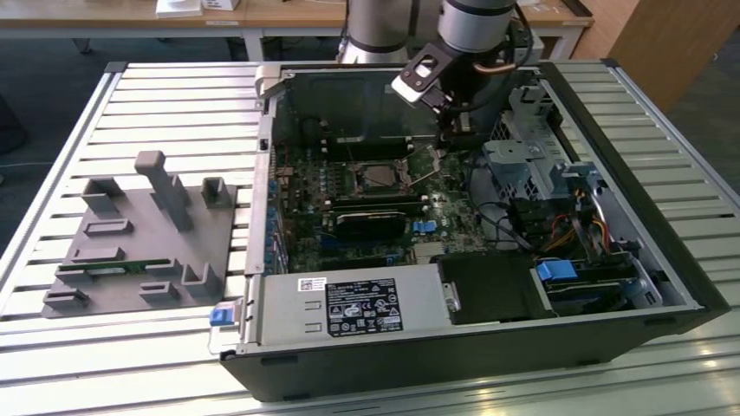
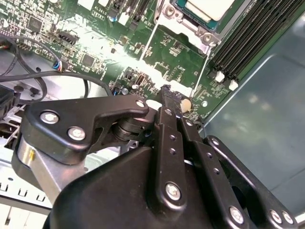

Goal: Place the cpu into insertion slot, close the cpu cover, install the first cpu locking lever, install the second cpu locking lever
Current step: 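Close the cpu cover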

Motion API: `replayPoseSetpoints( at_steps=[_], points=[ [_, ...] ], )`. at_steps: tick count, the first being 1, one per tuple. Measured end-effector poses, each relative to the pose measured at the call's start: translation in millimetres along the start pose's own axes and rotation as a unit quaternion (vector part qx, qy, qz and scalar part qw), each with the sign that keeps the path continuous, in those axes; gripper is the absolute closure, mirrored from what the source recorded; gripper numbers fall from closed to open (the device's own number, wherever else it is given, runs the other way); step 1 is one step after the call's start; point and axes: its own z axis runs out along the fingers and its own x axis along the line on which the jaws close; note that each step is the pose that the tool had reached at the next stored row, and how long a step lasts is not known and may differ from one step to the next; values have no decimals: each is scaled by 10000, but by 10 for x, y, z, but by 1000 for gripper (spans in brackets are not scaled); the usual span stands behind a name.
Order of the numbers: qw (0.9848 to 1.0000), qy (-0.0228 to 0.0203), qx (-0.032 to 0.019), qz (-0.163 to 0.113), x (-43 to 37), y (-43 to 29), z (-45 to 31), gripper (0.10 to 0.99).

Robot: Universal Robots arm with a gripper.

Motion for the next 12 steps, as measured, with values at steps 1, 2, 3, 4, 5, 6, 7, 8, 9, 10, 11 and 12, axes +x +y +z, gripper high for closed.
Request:
replayPoseSetpoints(
  at_steps=[1, 2, 3, 4, 5, 6, 7, 8, 9, 10, 11, 12],
  points=[
    [10000, 0, 0, 0, 0, 10, 1, 980],
    [10000, 0, 0, 0, 0, 22, 3, 980],
    [10000, -1, 0, 0, -1, 30, 5, 980],
    [10000, -1, 0, 0, -1, 38, 7, 980],
    [10000, -1, 0, 0, -1, 48, 10, 980],
    [10000, 0, 0, 0, -1, 58, 15, 980],
    [10000, 0, 0, 0, -1, 70, 21, 980],
    [10000, 0, 0, 0, -2, 77, 28, 980],
    [10000, 0, 0, 0, -2, 83, 36, 980],
    [10000, 0, 0, 0, -3, 91, 43, 980],
    [10000, 0, 0, 0, -2, 102, 51, 980],
    [10000, 0, 0, 0, -2, 111, 59, 980]
  ],
)
